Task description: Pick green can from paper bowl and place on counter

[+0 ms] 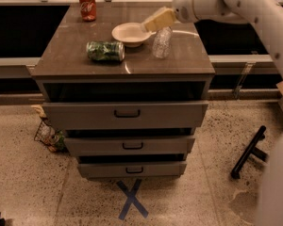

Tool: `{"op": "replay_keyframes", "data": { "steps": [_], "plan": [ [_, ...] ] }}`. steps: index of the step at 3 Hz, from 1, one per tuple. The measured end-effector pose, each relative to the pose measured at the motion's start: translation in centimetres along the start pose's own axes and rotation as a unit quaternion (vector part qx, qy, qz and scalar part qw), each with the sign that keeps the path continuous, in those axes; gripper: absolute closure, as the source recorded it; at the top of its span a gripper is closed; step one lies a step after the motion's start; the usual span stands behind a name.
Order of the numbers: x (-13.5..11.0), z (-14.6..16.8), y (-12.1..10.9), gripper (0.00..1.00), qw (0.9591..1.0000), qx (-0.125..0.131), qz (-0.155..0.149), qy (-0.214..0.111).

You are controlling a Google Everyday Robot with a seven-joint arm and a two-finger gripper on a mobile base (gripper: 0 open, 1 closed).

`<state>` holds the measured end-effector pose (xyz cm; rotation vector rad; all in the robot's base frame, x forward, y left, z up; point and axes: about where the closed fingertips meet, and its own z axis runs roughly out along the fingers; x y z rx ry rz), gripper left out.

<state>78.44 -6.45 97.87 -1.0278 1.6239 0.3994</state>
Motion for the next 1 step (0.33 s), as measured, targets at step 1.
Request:
{"op": "replay_keyframes", "data": {
  "steps": [1],
  "plan": [
    [4.49,-2.65,-1.68,0.0,0.9987,0.041,0.029,0.009]
  ]
}}
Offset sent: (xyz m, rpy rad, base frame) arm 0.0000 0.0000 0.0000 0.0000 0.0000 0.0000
